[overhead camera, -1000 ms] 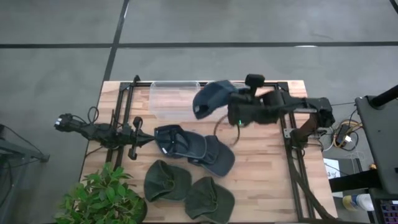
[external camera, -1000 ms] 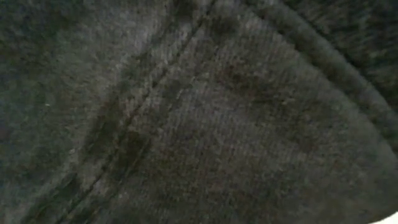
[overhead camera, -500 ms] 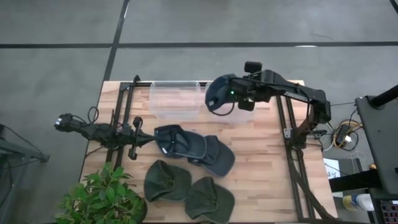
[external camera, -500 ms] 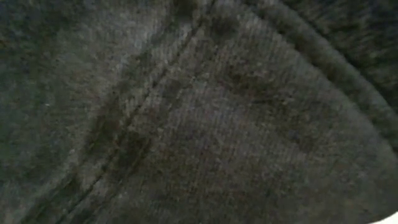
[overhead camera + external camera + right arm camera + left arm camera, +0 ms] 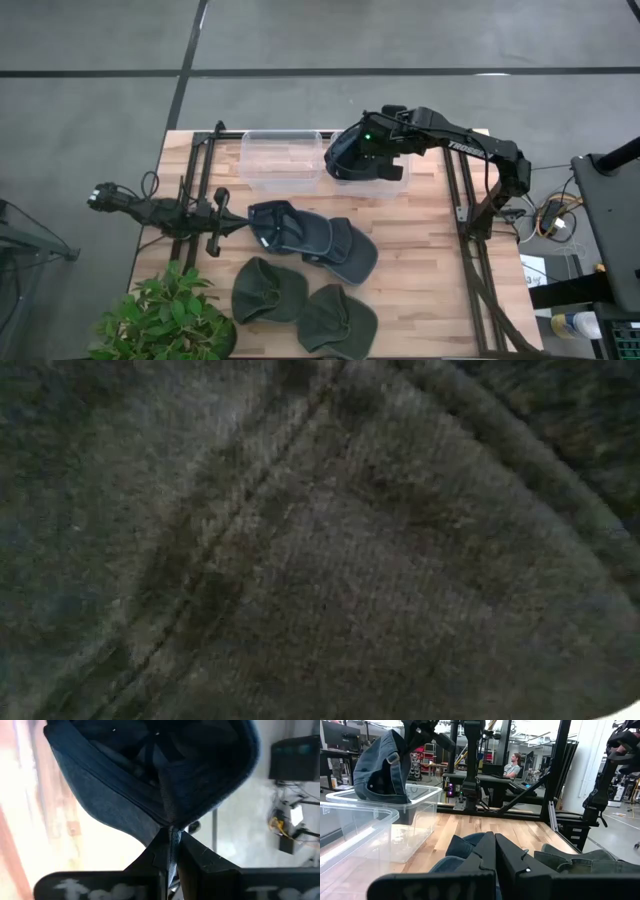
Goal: Pick & Place hat
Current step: Put the bottom blue cap into the right transparent bin
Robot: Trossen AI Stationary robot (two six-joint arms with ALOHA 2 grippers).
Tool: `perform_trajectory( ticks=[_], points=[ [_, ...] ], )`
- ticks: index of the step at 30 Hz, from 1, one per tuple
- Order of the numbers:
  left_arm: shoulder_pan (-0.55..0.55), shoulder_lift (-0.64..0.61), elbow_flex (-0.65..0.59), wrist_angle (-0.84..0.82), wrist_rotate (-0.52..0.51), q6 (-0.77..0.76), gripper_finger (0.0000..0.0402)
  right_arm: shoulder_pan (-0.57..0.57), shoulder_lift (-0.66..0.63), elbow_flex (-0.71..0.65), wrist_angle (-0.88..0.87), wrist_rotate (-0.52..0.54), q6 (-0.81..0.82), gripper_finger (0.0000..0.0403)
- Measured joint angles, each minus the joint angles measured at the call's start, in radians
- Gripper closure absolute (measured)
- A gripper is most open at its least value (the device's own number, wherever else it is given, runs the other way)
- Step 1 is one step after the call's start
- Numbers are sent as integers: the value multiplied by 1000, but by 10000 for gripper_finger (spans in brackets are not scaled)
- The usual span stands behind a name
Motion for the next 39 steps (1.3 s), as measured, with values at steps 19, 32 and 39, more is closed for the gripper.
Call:
perform_trajectory(
  ticks=[19, 32, 39],
  points=[
    [0, 0, 0, 0, 0, 0, 401, -74, -1, -210, 81, -106, -137, 390],
    [0, 0, 0, 0, 0, 0, 401, -73, -1, -246, 137, -63, -178, 254],
    [0, 0, 0, 0, 0, 0, 401, -32, -2, -164, 130, 55, -164, 181]
  ],
)
